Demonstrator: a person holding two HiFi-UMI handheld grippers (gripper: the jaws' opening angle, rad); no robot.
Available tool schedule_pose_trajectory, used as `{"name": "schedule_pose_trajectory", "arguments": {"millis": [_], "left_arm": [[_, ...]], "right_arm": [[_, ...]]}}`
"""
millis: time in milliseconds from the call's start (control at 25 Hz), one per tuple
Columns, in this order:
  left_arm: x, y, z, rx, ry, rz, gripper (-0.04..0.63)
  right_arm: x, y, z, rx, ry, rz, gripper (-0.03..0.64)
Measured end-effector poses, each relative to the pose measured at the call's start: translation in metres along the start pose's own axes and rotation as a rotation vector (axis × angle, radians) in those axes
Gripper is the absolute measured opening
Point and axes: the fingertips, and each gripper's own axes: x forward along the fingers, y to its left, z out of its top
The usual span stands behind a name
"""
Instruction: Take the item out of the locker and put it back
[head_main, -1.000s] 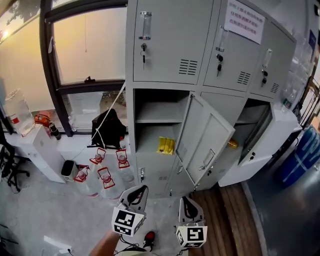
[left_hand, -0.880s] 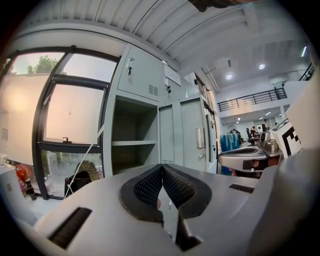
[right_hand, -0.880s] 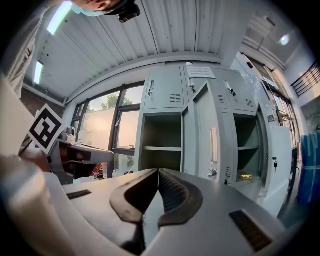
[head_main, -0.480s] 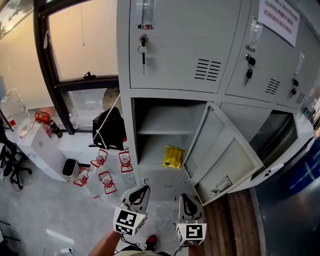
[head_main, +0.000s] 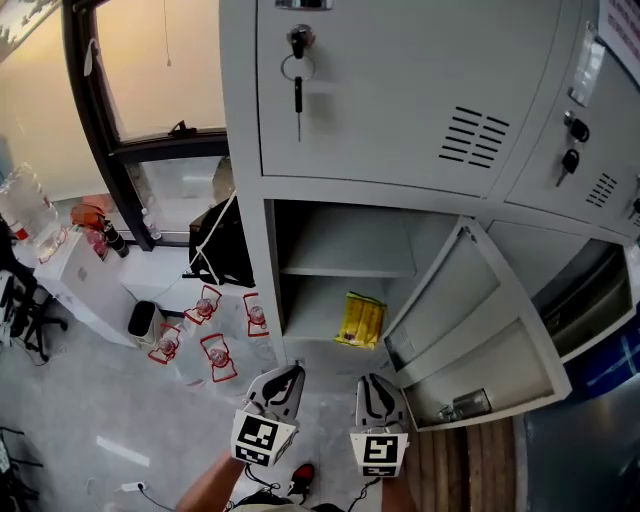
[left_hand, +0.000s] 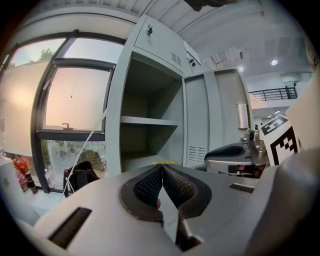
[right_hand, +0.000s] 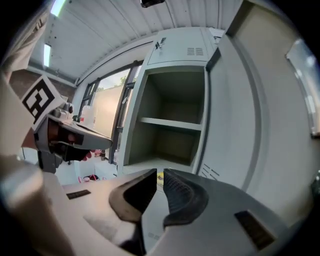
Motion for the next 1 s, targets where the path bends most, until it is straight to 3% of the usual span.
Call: {"name": "schedule_pose_trajectory", "arguments": {"millis": [40, 120, 320, 600, 760, 1000], "left_arm": [[0.003, 0.002, -0.001, -0.001, 0.002, 0.002, 0.023], [0.007, 0.007, -0.003, -0.005, 0.008, 0.005, 0.023], [0.013, 0.019, -0.01, -0.011, 0.021, 0.015, 0.023], [0.018, 0.026, -0.019, -0.033, 0.033, 0.02, 0.023], [0.019, 0.027, -0.025, -0.04, 0.046, 0.022, 0.023], [0.02, 0.032, -0.034, -0.048, 0.064, 0.03, 0.023]], "right_arm": [[0.007, 0.0, -0.002, -0.035, 0.012, -0.003, 0.028], [0.021, 0.0, -0.004, -0.117, 0.037, -0.015, 0.098], [0.052, 0.0, -0.01, -0.328, 0.097, -0.04, 0.164], [0.092, 0.001, -0.037, -0.514, 0.202, -0.018, 0.282], [0.108, 0.0, -0.051, -0.574, 0.258, -0.024, 0.295], [0.124, -0.008, -0.064, -0.57, 0.298, -0.056, 0.296]]}}
